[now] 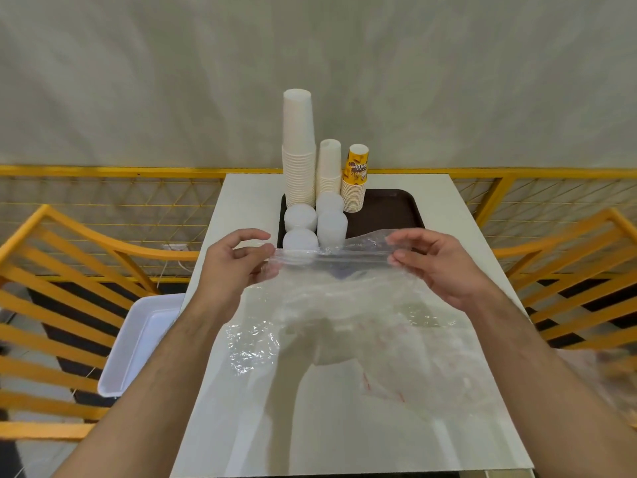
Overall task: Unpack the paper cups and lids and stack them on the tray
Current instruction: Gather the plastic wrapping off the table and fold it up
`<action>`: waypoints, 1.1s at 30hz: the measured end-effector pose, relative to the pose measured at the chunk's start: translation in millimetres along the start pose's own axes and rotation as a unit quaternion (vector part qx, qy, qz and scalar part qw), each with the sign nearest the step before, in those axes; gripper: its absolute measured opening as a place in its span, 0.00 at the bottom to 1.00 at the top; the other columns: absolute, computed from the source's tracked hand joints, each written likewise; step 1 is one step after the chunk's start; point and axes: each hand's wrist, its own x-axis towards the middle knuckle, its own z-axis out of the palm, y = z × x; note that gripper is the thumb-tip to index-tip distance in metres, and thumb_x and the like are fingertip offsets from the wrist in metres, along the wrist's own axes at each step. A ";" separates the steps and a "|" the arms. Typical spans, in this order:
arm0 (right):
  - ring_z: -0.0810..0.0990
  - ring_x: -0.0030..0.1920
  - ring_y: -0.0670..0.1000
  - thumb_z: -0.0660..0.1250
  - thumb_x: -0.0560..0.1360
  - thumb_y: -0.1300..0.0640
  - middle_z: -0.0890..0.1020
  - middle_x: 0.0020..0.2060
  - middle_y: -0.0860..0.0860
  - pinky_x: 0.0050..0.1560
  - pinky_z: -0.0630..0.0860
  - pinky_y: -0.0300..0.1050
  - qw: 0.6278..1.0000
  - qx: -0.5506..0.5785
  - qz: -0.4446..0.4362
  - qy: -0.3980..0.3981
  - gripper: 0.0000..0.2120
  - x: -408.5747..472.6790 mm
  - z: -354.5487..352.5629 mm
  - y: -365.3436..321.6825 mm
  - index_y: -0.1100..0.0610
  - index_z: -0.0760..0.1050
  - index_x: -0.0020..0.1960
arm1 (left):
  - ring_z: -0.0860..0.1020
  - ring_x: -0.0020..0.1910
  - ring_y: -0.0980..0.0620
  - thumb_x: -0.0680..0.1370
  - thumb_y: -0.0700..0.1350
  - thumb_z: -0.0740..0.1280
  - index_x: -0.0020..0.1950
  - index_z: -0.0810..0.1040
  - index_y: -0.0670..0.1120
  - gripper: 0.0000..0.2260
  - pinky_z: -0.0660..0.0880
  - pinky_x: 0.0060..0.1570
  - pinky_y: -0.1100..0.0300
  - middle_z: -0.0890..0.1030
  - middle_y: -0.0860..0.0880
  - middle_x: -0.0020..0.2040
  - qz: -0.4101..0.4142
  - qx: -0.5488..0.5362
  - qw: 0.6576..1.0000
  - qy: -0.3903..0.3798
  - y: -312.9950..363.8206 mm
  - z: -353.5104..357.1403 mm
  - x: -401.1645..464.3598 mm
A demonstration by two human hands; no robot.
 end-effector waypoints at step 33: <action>0.83 0.59 0.59 0.68 0.70 0.80 0.74 0.70 0.38 0.43 0.85 0.49 0.975 -0.051 0.099 -0.194 0.43 -15.6 -23.4 -21.9 0.46 0.68 0.75 | 0.85 0.48 0.41 0.82 0.38 0.61 0.62 0.79 0.45 0.12 0.83 0.48 0.48 0.82 0.38 0.59 -0.008 -0.039 0.997 -0.073 20.5 -32.3 11.4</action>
